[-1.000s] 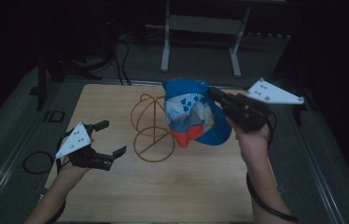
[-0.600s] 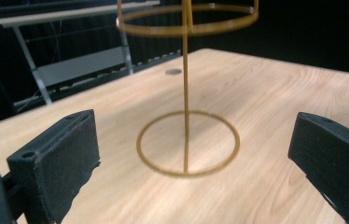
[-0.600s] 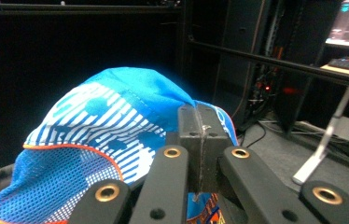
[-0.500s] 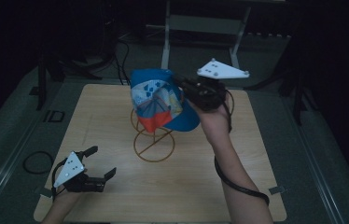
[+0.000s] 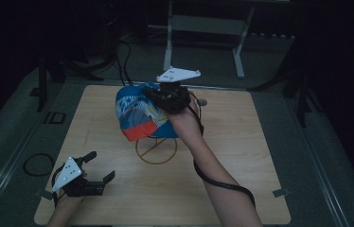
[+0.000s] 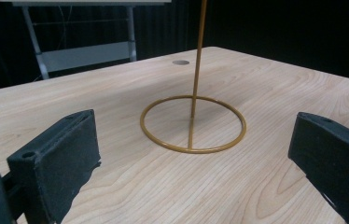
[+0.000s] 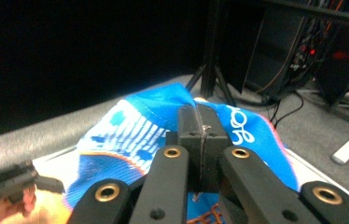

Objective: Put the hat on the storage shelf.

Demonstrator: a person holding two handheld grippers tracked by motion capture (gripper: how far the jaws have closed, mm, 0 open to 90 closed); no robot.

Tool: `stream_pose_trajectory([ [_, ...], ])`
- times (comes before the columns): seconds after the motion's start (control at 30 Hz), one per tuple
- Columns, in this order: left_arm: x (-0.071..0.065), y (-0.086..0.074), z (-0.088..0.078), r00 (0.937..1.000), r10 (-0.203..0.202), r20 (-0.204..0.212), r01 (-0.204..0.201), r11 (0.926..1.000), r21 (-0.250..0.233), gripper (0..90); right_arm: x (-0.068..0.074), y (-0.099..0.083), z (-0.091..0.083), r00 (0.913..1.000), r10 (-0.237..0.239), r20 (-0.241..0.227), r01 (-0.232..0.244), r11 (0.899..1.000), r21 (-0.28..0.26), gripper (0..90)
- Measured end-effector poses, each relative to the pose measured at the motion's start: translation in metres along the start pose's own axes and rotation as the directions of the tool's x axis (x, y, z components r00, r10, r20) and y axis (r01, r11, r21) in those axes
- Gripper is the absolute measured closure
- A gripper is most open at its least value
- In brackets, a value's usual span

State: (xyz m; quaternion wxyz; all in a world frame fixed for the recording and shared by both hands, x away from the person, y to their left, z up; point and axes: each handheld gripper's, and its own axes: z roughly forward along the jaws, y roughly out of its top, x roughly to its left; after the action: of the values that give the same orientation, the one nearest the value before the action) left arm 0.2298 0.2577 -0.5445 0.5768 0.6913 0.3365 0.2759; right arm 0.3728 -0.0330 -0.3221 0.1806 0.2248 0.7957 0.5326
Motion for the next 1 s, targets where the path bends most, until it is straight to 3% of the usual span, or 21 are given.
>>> stream_pose_trajectory([
  [0.23, 0.0, -0.003, 0.002, 0.9999, -0.008, 0.007, 0.008, 1.0, 0.006, 2.2, -0.007, -0.016, 0.005, 0.9997, 0.022, 0.006, -0.023, 0.999, 0.036, 90.0],
  [0.53, -0.001, -0.005, 0.004, 0.9998, -0.012, 0.016, 0.012, 0.9998, 0.015, 2.2, -0.019, -0.037, -0.018, 0.9969, 0.077, 0.015, -0.077, 0.997, 0.001, 90.0],
  [0.73, -0.001, -0.007, 0.006, 0.9998, -0.01, 0.02, 0.009, 0.9997, 0.021, 2.2, -0.022, -0.057, -0.031, 0.9917, 0.128, -0.014, -0.128, 0.991, -0.028, 90.0],
  [1.0, -0.002, -0.01, 0.008, 0.9996, -0.009, 0.026, 0.009, 0.9995, 0.032, 2.2, -0.016, -0.069, -0.038, 0.9921, 0.119, -0.04, -0.121, 0.992, -0.037, 90.0],
])
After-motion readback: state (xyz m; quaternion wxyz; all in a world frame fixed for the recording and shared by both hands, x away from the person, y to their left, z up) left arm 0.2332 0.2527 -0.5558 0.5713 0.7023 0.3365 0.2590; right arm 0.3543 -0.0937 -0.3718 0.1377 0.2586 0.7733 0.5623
